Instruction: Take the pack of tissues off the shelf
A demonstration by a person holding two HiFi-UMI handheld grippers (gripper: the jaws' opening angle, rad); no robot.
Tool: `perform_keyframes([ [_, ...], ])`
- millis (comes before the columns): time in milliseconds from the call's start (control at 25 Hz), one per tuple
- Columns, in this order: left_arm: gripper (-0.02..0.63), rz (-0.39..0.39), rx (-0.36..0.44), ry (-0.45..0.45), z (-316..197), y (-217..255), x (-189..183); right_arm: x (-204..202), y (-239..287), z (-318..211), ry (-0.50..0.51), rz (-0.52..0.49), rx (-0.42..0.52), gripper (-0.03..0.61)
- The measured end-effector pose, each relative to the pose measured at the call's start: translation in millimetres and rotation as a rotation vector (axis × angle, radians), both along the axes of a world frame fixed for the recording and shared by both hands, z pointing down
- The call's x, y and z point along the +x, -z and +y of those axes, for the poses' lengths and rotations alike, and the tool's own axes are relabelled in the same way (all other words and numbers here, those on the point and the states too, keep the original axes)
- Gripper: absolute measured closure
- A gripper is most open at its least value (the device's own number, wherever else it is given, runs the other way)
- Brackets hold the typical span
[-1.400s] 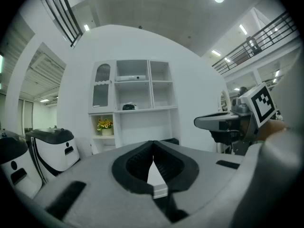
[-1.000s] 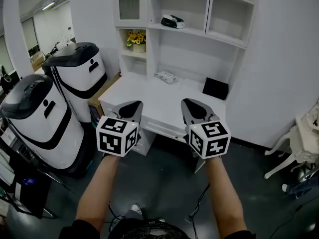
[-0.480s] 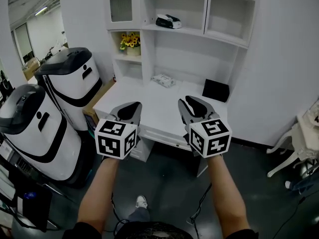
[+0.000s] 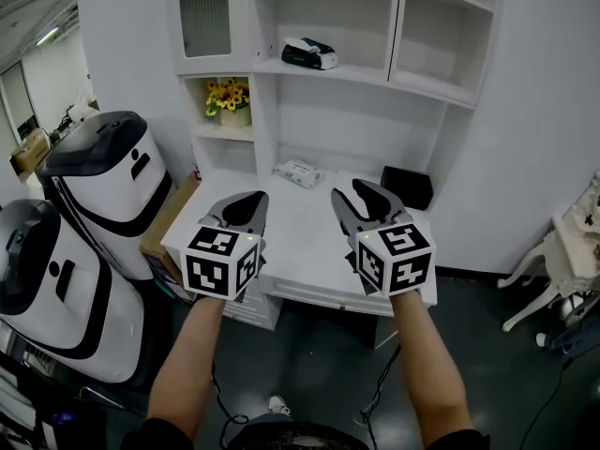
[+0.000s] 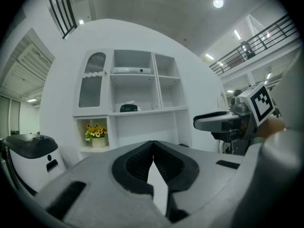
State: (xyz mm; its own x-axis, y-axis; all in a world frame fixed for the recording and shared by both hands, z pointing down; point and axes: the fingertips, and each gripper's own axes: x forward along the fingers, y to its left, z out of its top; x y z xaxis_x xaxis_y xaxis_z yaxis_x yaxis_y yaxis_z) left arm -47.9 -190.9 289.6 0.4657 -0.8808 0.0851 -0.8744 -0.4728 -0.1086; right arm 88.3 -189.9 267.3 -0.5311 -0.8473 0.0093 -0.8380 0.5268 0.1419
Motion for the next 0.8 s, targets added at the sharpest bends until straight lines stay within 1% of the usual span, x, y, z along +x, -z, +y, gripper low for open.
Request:
perform_keyframes([
  [80,0.604,-0.001,-0.003,-0.018,-20,1,-7,-8,3,-19,-0.015,0.005,0.001,0.43],
  [160,0.604,-0.001,-0.006,-0.033,-40,3,-15,-16,6,-36,-0.027,0.008,-0.001,0.407],
  [280,0.604,-0.003,-0.01,-0.056,-64,4,-25,-26,8,-59,-0.047,0.009,-0.006,0.388],
  [360,0.604,-0.004,-0.011,-0.071,-77,4,-30,-32,9,-70,-0.061,0.011,-0.005,0.385],
  [640,0.604,0.005,-0.017,-0.108,-103,-1,-45,-53,13,-92,-0.078,0.02,-0.004,0.344],
  [800,0.604,0.023,-0.016,-0.113,-112,0,-49,-58,17,-101,-0.089,0.059,0.013,0.307],
])
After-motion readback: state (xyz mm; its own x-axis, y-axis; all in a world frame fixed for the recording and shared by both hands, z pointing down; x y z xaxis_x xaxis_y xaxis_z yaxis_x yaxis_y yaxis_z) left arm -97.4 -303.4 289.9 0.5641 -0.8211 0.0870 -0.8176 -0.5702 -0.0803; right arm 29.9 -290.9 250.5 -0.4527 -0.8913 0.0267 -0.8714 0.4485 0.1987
